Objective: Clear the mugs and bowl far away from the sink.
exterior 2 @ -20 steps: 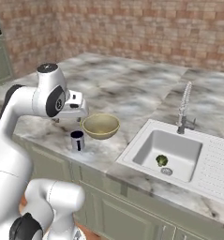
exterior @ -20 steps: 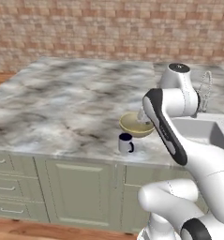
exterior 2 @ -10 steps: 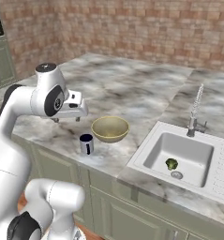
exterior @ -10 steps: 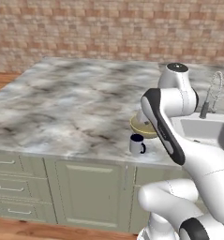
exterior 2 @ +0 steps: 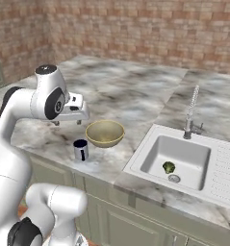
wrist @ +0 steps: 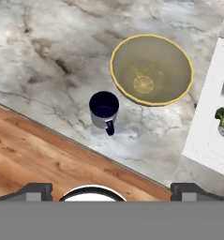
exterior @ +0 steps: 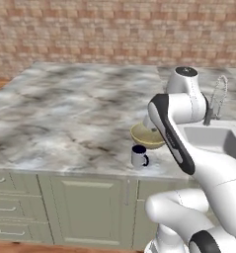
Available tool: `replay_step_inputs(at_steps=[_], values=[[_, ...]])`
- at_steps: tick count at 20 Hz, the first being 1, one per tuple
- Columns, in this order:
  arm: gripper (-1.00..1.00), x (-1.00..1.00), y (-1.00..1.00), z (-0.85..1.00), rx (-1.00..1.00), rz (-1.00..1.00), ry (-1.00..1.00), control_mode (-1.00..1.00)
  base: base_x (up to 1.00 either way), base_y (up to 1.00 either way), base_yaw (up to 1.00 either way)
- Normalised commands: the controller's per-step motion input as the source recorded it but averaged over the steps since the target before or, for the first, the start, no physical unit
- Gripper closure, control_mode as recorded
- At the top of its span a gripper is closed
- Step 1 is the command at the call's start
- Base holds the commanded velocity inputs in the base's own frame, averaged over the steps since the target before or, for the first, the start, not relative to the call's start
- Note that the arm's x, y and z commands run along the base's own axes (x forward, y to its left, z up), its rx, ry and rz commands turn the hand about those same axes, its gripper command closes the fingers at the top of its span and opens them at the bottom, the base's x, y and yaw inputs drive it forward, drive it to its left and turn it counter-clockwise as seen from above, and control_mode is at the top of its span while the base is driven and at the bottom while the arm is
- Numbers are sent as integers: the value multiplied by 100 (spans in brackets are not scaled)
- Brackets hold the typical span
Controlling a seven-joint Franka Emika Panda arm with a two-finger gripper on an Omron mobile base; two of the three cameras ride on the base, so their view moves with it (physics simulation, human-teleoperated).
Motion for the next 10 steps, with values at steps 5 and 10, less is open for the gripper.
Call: replay_step_inputs(at_steps=[5,10], values=[[-100,0,0,0,0,0,0,100,19,-5,4],[-100,0,0,0,0,0,0,100,6,-22,22]])
